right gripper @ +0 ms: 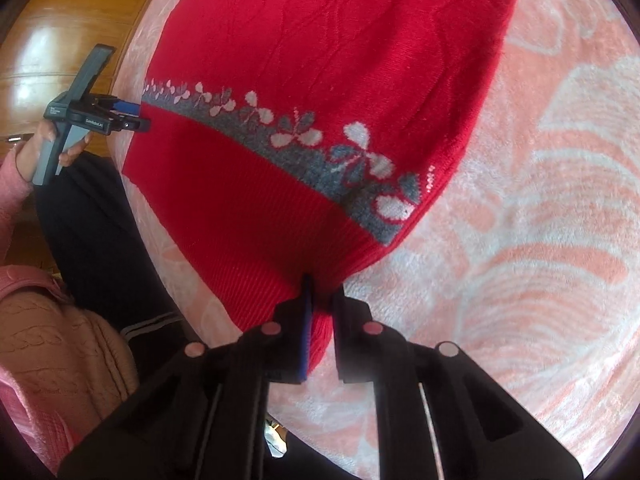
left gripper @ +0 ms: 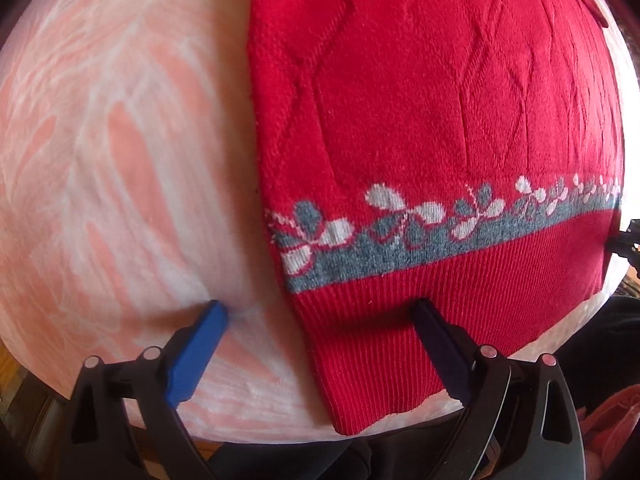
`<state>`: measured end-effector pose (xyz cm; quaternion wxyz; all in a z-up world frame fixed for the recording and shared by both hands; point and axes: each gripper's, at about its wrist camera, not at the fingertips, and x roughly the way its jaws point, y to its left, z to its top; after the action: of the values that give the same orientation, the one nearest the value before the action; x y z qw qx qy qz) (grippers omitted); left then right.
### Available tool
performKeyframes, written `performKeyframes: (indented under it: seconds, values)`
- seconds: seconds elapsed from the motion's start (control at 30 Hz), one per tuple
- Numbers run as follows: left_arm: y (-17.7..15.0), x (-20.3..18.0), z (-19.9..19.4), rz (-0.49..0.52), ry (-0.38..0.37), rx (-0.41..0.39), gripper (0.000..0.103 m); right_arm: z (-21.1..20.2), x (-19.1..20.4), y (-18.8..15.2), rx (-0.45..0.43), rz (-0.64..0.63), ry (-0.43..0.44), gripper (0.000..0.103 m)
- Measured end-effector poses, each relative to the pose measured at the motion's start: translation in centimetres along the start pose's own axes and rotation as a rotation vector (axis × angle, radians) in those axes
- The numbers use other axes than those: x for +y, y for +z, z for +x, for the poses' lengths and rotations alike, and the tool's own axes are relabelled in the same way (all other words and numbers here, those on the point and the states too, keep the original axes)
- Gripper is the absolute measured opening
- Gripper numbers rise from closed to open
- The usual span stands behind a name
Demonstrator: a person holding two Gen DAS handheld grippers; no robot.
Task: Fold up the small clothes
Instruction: 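Grasp the hem with the right tool while the left tool grasps it too, folding toward the collar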
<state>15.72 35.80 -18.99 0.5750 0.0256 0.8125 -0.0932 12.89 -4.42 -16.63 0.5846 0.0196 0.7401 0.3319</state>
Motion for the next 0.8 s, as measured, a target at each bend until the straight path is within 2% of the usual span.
performKeyframes:
  seconds: [0.07, 0.13, 0.17, 0.2, 0.23, 0.3, 0.33, 0.43, 0.5, 0.67, 0.8]
  values:
    - [0.0, -0.4, -0.3, -0.005, 0.002, -0.013, 0.084, -0.4, 0.3, 0.3, -0.007, -0.031, -0.005, 0.006]
    - [0.7, -0.1, -1.1, -0.017, -0.012, -0.029, 0.067, -1.2, 0.5, 0.2, -0.036, -0.051, 0.007, 0.006]
    - [1.0, -0.7, -1.9, -0.026, -0.019, -0.038, 0.062, -1.8, 0.6, 0.2, -0.058, -0.057, 0.018, 0.006]
    - [1.2, -0.6, -2.3, -0.033, -0.033, -0.045, 0.05, -2.6, 0.6, 0.1, -0.083, -0.061, 0.029, 0.006]
    - [1.4, -1.0, -2.7, -0.045, -0.054, -0.052, 0.044, -3.3, 0.6, 0.1, -0.112, -0.063, 0.041, 0.006]
    - [1.7, -0.8, -3.6, -0.076, -0.134, -0.055, 0.011, -4.8, 0.6, 0.2, -0.173, -0.062, 0.064, 0.006]
    - [1.8, -0.8, -3.8, -0.092, -0.19, -0.053, 0.007, -5.4, 0.6, 0.3, -0.203, -0.058, 0.075, 0.006]
    - [1.1, -0.2, -4.8, -0.124, -0.283, -0.077, 0.007, -6.9, 0.3, 0.6, -0.268, -0.031, 0.099, 0.006]
    - [0.9, 0.2, -5.7, -0.16, -0.37, -0.103, 0.007, -7.4, 0.1, 0.9, -0.295, -0.019, 0.097, 0.006]
    - [1.3, 0.5, -8.0, -0.218, -0.529, -0.232, 0.006, -8.9, -0.3, 2.1, -0.371, 0.022, 0.104, 0.006]
    - [1.5, 0.9, -9.5, -0.274, -0.587, -0.343, 0.006, -10.5, -1.9, 3.8, -0.442, 0.112, 0.098, 0.006]
